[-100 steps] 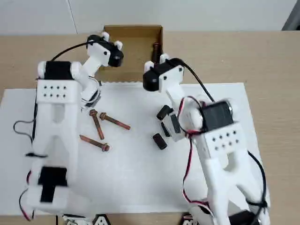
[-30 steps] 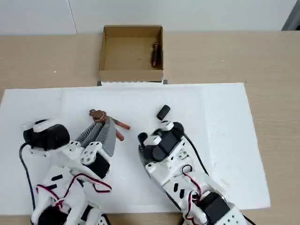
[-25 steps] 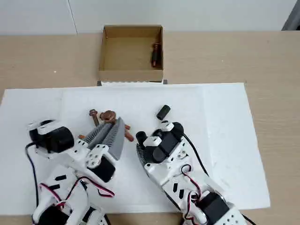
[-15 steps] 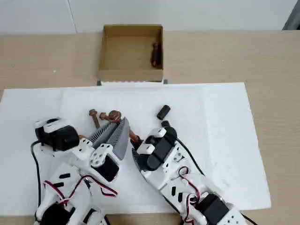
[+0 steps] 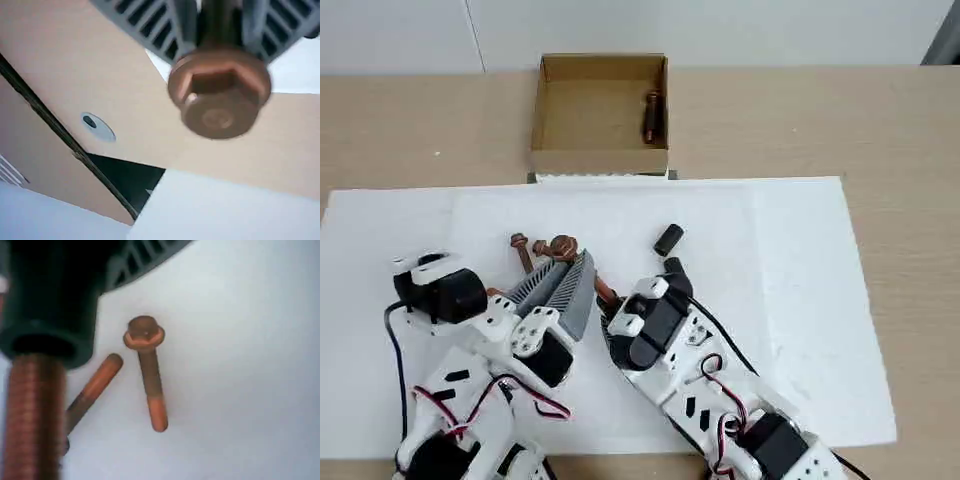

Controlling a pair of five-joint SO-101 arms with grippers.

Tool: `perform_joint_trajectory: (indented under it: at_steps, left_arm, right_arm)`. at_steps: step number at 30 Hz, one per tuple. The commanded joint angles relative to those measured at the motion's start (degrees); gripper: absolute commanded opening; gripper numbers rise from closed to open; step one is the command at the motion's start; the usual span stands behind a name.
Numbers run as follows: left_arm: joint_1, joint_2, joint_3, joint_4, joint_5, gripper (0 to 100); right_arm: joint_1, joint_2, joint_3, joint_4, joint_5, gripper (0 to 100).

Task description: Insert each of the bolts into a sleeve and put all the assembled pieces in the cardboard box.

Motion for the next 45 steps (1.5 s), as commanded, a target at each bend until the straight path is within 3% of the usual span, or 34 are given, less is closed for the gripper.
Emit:
perform_joint_trajectory:
  at_steps: [1, 14, 23, 31, 35, 40, 45]
  left_arm:
    - [-1.85, -0.53, -0.31, -1.76, -0.09, 0]
    - [-1.58, -0.53, 3.12, -1.67, -0.09, 0]
    - [4.13, -0.44, 3.47, -1.14, -0.09, 0]
    - [4.92, -0.44, 3.47, 3.25, -2.55, 0]
    - [8.88, -0.44, 3.47, 7.82, -5.71, 0]
    - [9.14, -0.44, 3.47, 8.09, -7.03, 0]
    - [8.97, -0.44, 3.47, 8.88, -10.64, 12]
  right_arm:
    - [-1.01, -0.22, -4.13, -1.80, 0.88, 0.2]
    - [-1.01, -0.22, -5.10, -1.89, 0.88, 0.2]
    - [-0.92, -0.22, -4.92, -1.89, 0.88, 0.2]
    - [-0.92, -0.22, -5.01, -1.89, 0.88, 0.2]
    - [-0.92, -0.22, -5.01, -1.98, 0.88, 0.2]
    - [-0.84, -0.22, -4.92, -4.18, 0.97, 0.2]
    - [-0.84, -0.22, -4.66, -4.09, 2.29, 0.2]
